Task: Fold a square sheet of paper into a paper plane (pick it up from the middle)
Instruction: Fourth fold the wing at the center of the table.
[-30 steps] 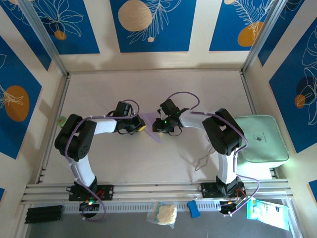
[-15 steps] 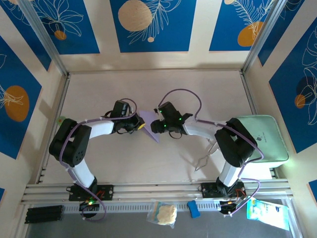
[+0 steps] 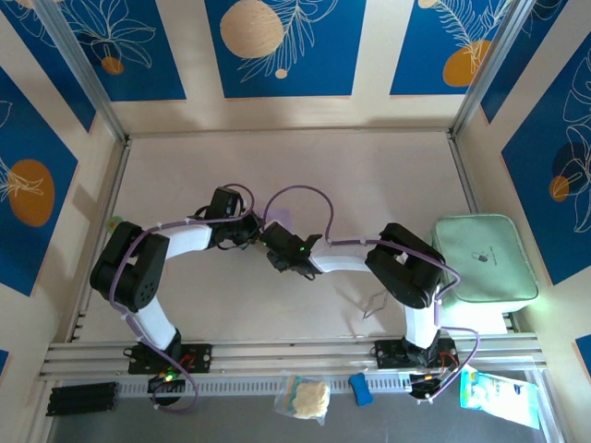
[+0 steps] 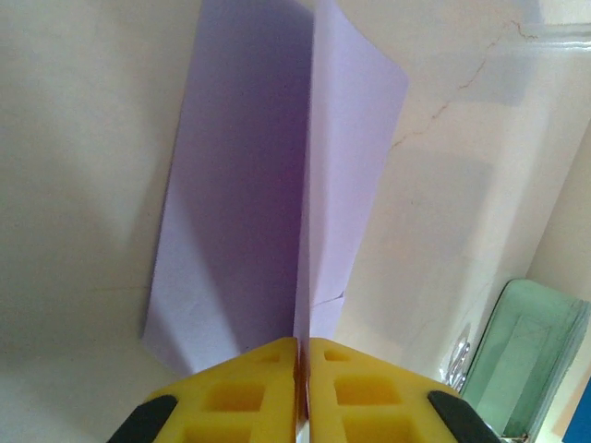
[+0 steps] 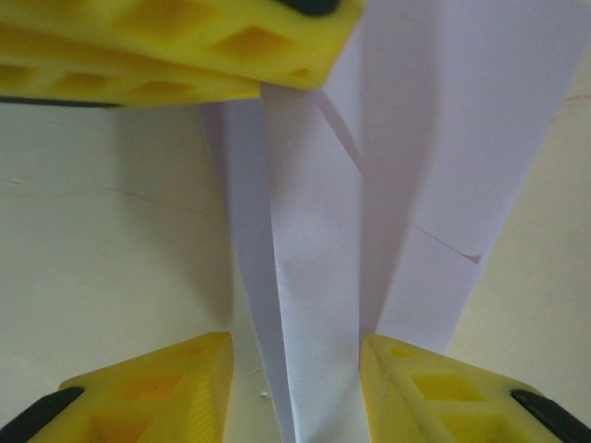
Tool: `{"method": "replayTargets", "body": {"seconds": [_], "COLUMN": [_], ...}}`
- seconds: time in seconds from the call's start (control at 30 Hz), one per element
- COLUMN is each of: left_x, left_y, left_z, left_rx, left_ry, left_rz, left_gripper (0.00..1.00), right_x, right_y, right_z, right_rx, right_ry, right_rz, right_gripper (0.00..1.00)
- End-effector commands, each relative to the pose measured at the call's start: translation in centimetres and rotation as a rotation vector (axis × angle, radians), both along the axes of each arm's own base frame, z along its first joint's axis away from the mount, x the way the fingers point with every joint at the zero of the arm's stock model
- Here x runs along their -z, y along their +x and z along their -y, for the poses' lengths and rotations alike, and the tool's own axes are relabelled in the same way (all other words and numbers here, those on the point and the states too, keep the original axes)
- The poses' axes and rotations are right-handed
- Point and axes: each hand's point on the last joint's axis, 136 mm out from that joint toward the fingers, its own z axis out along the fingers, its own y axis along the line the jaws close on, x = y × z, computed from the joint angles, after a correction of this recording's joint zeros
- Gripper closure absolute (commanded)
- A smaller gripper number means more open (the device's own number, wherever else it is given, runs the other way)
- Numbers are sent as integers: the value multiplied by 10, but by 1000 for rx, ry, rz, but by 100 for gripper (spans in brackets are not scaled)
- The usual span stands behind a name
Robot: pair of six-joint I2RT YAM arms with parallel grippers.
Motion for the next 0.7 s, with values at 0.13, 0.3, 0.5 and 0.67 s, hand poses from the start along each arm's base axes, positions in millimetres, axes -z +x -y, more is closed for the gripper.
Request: {"method": "replayTargets", "body": {"seconds": [0.13, 0.3, 0.5, 0.67], "left_x": [-12, -13, -17, -28], "left_y": [2, 4, 6, 9], "left_z": [-5, -6, -11, -40], "left_rx": [-17, -20, -32, -100], "left_ry": [13, 23, 33, 71], "left_rz": [12, 13, 23, 47], "left_gripper": [87, 87, 85, 77], "right_x": [-17, -20, -20, -22], "right_y": [18, 19, 21, 19], "right_z": [8, 12, 14, 10], "right_rx": [49, 52, 51, 10], "right_ry": [-45, -50, -60, -35], "right_rz": [125, 140, 151, 148], "right_gripper": [66, 72, 87, 93]}}
